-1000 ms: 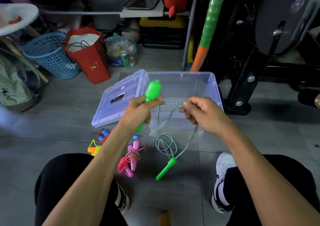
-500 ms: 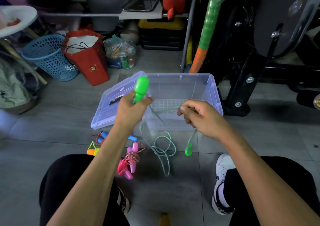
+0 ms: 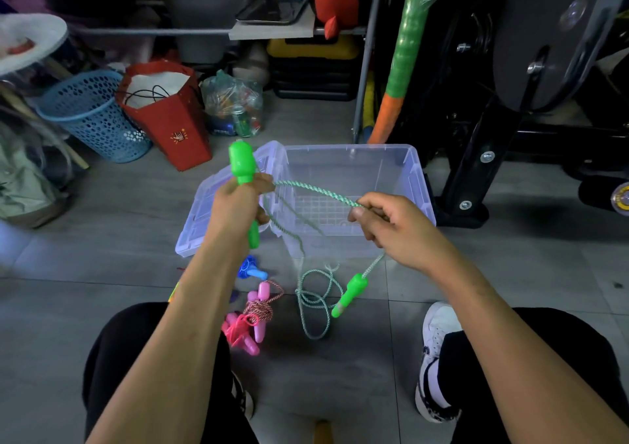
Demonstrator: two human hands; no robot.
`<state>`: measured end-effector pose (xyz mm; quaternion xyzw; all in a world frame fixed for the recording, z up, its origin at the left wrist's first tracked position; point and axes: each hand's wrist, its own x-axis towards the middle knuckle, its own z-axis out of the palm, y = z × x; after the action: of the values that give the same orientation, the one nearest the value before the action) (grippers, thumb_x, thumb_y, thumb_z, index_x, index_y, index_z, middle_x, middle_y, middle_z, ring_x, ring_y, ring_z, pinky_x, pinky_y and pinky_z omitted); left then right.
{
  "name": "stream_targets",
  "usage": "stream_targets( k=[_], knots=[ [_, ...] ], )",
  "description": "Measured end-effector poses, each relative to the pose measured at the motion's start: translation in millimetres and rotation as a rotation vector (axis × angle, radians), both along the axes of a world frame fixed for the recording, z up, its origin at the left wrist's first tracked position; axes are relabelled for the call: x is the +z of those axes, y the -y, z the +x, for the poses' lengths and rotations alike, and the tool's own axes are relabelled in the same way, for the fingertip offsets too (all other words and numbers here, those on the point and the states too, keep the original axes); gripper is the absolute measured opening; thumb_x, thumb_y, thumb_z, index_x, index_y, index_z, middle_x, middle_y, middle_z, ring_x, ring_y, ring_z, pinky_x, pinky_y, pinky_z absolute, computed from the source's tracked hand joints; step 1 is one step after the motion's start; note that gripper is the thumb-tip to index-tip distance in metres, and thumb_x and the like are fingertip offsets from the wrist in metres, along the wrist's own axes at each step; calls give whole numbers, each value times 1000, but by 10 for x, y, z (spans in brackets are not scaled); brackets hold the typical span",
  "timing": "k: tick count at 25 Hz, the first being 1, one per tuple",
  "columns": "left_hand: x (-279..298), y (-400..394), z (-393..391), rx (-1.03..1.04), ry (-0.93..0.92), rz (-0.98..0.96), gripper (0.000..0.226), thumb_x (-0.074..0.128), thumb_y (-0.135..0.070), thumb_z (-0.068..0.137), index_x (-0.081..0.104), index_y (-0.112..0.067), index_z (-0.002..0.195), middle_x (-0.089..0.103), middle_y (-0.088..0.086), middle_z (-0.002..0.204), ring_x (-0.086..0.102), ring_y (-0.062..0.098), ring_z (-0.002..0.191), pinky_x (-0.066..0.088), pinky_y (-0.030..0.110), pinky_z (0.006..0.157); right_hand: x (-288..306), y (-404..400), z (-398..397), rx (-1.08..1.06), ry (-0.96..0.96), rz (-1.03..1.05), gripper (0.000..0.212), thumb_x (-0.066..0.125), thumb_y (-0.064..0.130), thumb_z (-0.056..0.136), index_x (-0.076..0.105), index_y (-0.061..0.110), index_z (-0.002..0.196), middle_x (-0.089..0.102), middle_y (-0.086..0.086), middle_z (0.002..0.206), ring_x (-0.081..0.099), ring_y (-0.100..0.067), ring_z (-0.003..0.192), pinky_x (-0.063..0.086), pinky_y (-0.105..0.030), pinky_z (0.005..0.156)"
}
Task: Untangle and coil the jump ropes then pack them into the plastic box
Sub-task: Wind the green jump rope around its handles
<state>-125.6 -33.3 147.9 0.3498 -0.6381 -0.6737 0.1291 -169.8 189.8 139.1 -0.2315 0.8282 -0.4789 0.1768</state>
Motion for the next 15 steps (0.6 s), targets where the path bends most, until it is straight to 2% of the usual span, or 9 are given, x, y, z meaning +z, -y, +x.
stream_targets(
  k=[1, 3, 5, 6, 7, 9, 12, 13, 15],
  knots=[
    [-44, -34, 5, -57, 48, -153, 9, 63, -15, 88, 67, -23, 91, 61, -3, 84, 49, 13, 61, 44, 27, 61, 9, -6, -2, 6, -8, 0, 20, 50, 24, 100, 65, 16, 89, 53, 7, 58, 45, -3, 52, 39, -25, 56],
    [-49, -248, 36, -293, 25, -222, 14, 65, -21, 89, 70, -22, 102, 61, -5, 84, 49, 14, 66, 45, 25, 59, 15, -1, 8, 24, -14, 6, 21, 49, 24, 100, 65, 17, 89, 52, 7, 58, 43, -2, 50, 37, -21, 54],
    [-8, -473, 78, -607, 40, -201, 12, 64, -29, 92, 71, -20, 96, 63, -10, 73, 47, 14, 55, 44, 22, 53, 4, 22, 24, 45, -27, -11, 20, 50, 22, 100, 65, 16, 88, 52, 9, 57, 43, -2, 50, 36, -19, 53],
    [-3, -534, 90, -688, 49, -204, 14, 64, -30, 92, 70, -18, 87, 63, -11, 67, 46, 14, 51, 42, 22, 52, -5, 30, 25, 44, -31, -25, 19, 51, 22, 100, 65, 16, 88, 52, 10, 56, 44, -2, 51, 37, -20, 54],
    [-19, -538, 78, -671, 36, -188, 16, 65, -27, 91, 67, -16, 80, 62, -8, 63, 44, 14, 48, 41, 24, 51, -13, 32, 20, 32, -26, -38, 17, 52, 22, 99, 64, 16, 88, 53, 10, 57, 45, -3, 52, 39, -24, 55],
    [-31, -438, 32, -414, -16, -85, 17, 67, -19, 89, 62, -12, 74, 55, -2, 61, 41, 12, 46, 39, 25, 50, -32, 13, 8, -17, 11, -47, 11, 56, 25, 97, 60, 19, 89, 56, 8, 61, 48, -9, 56, 43, -33, 59],
    [29, -157, -29, -35, -136, 129, 10, 63, -14, 90, 59, -10, 81, 54, -1, 67, 40, 11, 45, 40, 26, 52, -47, -40, -22, -45, -12, 18, 12, 54, 25, 98, 55, 19, 88, 60, -1, 67, 48, -11, 57, 44, -31, 59],
    [31, -100, -36, -3, -106, 65, 5, 62, -14, 89, 61, -9, 87, 56, -1, 72, 42, 11, 46, 42, 28, 54, -48, -55, -31, -48, -69, 47, 14, 53, 26, 98, 55, 18, 87, 60, -4, 68, 48, -11, 56, 42, -28, 58],
    [-8, -122, -13, -84, 3, -192, 16, 64, -20, 86, 62, -9, 97, 55, 0, 79, 49, 13, 57, 47, 32, 62, -33, -69, -40, -54, -168, 60, 15, 53, 25, 99, 56, 17, 87, 60, -10, 69, 47, -14, 55, 38, -26, 54]
  ],
)
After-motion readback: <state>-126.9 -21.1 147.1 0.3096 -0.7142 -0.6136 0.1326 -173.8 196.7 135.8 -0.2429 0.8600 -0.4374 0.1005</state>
